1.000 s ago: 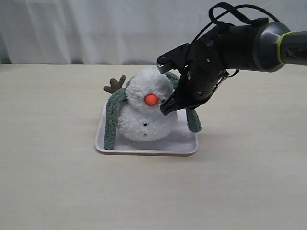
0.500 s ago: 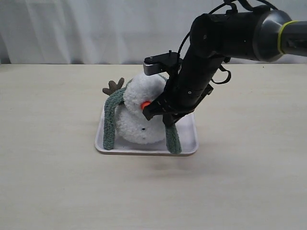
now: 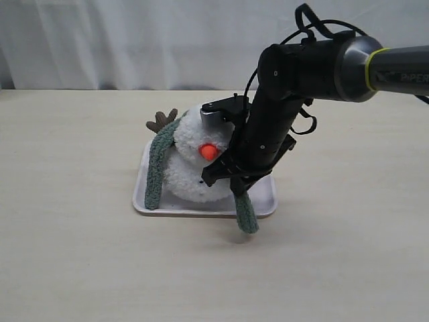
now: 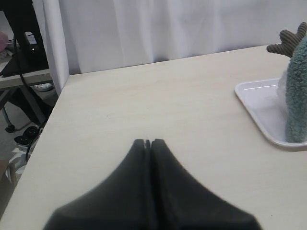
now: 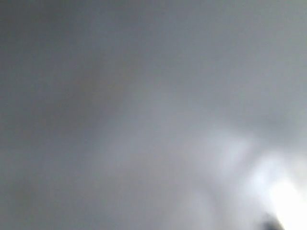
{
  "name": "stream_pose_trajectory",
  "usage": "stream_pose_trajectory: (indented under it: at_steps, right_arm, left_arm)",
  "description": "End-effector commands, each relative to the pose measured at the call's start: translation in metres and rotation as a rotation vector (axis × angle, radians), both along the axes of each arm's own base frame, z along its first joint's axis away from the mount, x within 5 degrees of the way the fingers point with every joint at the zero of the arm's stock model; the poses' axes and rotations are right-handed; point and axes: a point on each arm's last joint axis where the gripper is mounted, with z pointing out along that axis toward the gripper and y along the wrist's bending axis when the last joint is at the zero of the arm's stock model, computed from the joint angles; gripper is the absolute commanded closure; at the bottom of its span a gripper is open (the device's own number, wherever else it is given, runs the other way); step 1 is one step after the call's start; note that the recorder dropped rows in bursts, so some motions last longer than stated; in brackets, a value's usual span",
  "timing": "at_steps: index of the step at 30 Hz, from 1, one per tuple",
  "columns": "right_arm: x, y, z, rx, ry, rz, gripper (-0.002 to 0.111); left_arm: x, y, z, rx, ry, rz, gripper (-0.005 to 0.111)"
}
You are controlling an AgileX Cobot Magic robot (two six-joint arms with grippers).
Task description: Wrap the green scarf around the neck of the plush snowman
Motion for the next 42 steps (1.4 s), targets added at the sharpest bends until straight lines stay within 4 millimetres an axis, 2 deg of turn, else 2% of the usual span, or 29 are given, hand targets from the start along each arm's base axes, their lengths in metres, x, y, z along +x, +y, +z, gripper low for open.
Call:
stream_pose_trajectory:
  at_steps: [1,4,6,14,18,20,26,33,37,39,42]
  right_arm:
    - [-0.003,-0.003,0.004,-0.006,0.017,0.012,0.104]
    - [-0.004,-0.005,0.009,-0.022,0.005,0.023,0.103]
    - [-0.005,-0.006,0.015,-0.021,-0.007,0.025,0.099]
    - [-0.017,-0.01,0.051,0.019,-0.036,0.025,0.063]
    - [-0.026,-0.014,0.066,0.019,-0.026,0.019,0.048]
    - [-0.031,-0.014,0.074,0.043,-0.011,0.0,0.045]
    - [-0.047,-0.005,0.099,0.217,0.015,0.046,0.045]
    - [-0.063,0.019,0.125,0.5,-0.003,0.199,0.048]
    - [-0.074,0.049,0.124,0.465,-0.137,0.227,0.049]
    - [-0.075,0.064,0.119,0.392,-0.233,0.133,0.049]
    - [-0.079,0.083,0.105,0.223,-0.391,0.092,0.049]
  left_arm:
    - [0.0,0.0,0.0,-0.009,-0.007,-0.003,0.107]
    - [0.0,0.0,0.0,-0.009,-0.007,-0.003,0.107]
    - [0.0,0.0,0.0,-0.009,-0.007,-0.003,0.107]
    - [0.0,0.0,0.0,-0.009,-0.007,-0.003,0.107]
    - [0.0,0.0,0.0,-0.009,-0.007,-0.003,0.107]
    - [0.0,0.0,0.0,-0.009,-0.007,-0.003,0.107]
    - [0.0,0.0,0.0,-0.009,-0.007,-0.003,0.107]
    - [0.0,0.0,0.0,-0.009,-0.007,-0.003,0.107]
    - [0.0,0.0,0.0,-0.009,-0.007,-0.003,0.107]
    - [0.0,0.0,0.0,-0.009,-0.007,-0.003,0.107]
    - [0.0,0.0,0.0,-0.009,-0.007,-0.003,0.107]
